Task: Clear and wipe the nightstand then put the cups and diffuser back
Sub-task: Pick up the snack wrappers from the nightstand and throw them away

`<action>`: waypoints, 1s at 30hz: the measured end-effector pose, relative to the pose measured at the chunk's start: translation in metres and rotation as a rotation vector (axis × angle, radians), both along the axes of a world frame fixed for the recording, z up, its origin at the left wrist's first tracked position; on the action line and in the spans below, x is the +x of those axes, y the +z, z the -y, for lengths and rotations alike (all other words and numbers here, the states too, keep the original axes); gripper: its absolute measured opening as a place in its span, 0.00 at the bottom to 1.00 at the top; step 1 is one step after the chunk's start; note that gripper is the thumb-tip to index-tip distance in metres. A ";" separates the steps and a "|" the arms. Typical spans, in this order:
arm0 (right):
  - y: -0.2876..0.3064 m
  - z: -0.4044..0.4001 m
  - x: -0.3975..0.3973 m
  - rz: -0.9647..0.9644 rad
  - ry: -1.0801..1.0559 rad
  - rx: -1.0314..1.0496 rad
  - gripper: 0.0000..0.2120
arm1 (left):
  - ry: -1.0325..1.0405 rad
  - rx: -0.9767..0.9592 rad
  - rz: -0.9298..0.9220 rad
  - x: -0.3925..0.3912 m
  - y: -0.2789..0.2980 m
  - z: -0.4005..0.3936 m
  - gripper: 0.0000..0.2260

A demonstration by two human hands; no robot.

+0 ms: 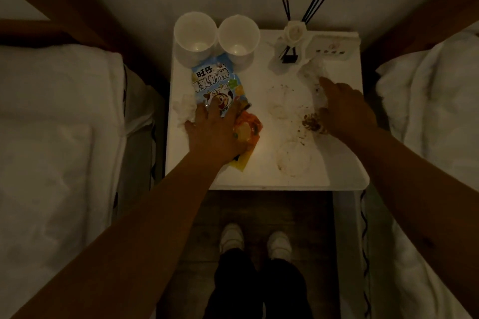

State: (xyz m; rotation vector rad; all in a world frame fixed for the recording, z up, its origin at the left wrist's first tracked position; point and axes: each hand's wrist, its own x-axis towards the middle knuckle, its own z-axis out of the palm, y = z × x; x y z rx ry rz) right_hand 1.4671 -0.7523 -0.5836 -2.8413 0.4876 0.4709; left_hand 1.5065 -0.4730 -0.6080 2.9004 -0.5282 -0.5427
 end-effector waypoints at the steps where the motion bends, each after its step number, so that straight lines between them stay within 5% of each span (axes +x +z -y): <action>1: -0.001 0.001 0.000 -0.006 -0.002 -0.003 0.32 | 0.013 -0.023 0.019 0.002 0.001 -0.001 0.42; 10: -0.005 0.001 -0.005 -0.038 -0.016 -0.031 0.39 | -0.100 -0.160 0.164 0.023 -0.009 -0.006 0.21; 14: -0.003 0.003 -0.007 -0.031 0.000 -0.039 0.39 | 0.017 -0.469 -0.002 0.022 0.001 -0.005 0.13; 20: 0.019 -0.018 -0.025 0.003 0.005 0.046 0.37 | 0.091 -0.347 -0.245 0.014 0.017 -0.005 0.13; 30: 0.144 -0.081 -0.073 0.058 0.028 0.220 0.37 | 0.028 -0.398 -0.167 -0.044 0.156 -0.007 0.10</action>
